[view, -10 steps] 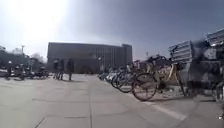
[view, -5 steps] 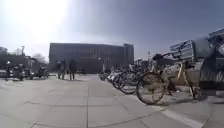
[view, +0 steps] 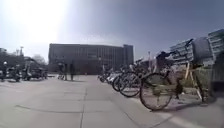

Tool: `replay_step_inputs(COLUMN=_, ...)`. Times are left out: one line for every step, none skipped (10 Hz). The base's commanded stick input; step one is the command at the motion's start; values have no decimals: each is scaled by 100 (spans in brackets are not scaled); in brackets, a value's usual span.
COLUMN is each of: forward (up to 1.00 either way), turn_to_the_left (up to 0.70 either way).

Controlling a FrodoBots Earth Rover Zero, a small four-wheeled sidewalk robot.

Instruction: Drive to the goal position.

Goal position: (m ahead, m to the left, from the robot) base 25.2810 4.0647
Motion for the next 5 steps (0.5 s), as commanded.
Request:
replay_step_inputs(forward=50, turn_to_the_left=50)
replay_step_inputs(forward=50, turn_to_the_left=31)
replay_step_inputs(forward=50, turn_to_the_left=4)
replay_step_inputs(forward=50, turn_to_the_left=9)
replay_step_inputs(forward=50, turn_to_the_left=7)
